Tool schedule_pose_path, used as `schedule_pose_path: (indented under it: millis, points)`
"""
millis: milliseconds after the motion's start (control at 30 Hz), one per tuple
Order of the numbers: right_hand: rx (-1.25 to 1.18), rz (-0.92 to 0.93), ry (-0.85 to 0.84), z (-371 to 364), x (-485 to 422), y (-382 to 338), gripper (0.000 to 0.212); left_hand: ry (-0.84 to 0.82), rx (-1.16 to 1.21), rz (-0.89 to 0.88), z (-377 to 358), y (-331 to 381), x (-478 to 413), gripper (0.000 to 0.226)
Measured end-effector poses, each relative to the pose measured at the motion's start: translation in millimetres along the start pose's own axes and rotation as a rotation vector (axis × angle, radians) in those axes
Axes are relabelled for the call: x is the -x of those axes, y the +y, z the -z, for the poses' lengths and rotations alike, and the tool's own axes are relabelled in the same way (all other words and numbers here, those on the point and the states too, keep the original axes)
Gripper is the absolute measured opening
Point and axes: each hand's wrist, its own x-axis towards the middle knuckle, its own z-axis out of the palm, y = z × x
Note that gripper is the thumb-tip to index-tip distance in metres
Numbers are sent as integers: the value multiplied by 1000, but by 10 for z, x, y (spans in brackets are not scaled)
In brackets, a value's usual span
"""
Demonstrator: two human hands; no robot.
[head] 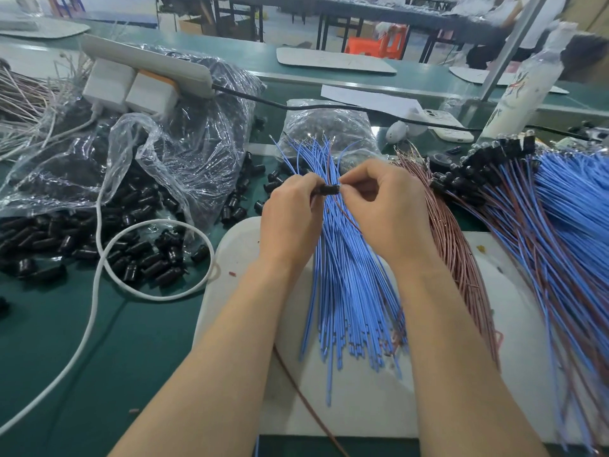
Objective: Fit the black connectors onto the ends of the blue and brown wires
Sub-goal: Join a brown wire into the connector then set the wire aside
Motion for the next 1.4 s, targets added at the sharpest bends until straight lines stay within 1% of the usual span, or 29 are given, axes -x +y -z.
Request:
schedule_pose_path:
  millis: [100, 133, 233, 333, 467, 633, 800, 933, 1067, 1167, 1233, 1333, 1400]
  points:
    - [-26, -52, 12, 21, -23, 81, 11, -125, 58, -33, 14, -19, -14, 24]
    - [-47, -76, 8, 31, -34, 118, 11, -154, 68, -54, 19, -27, -22, 24]
    - [-125, -140, -53, 41, -61, 217, 10, -165, 79, -90, 21, -53, -49, 15]
    - [-212, -177, -109, 35, -63, 276, 13, -179, 81, -86, 7, -63, -41, 15]
    - [-378, -239, -94, 37, -69, 315, 17, -176, 110, -57, 1, -54, -38, 13]
    - [-320, -228, -35, -21, -54, 307, 13, -197, 77, -53, -8, -39, -40, 12]
    - [-302, -220, -9, -59, -47, 259, 15, -174, 52, -26, -26, -1, -26, 14]
    - [-245, -180, -2, -96, -26, 213, 14, -163, 65, -5, -25, 2, -15, 14]
    - [-226, -143, 63, -71, -30, 189, 16, -126, -20, 17, -33, -39, -21, 14]
    - [-283, -210, 78, -47, -40, 198, 19, -66, 85, 93, -21, -65, -45, 11]
    - [-297, -249, 62, -57, -42, 210, 16, -30, 188, 116, -17, -65, -61, 8]
    - [-317, -269, 39, -85, -39, 212, 8, -13, 293, 109, -24, -52, -59, 15]
    - [-348, -272, 22, -99, -38, 198, 8, -15, 341, 96, -30, -50, -50, 19]
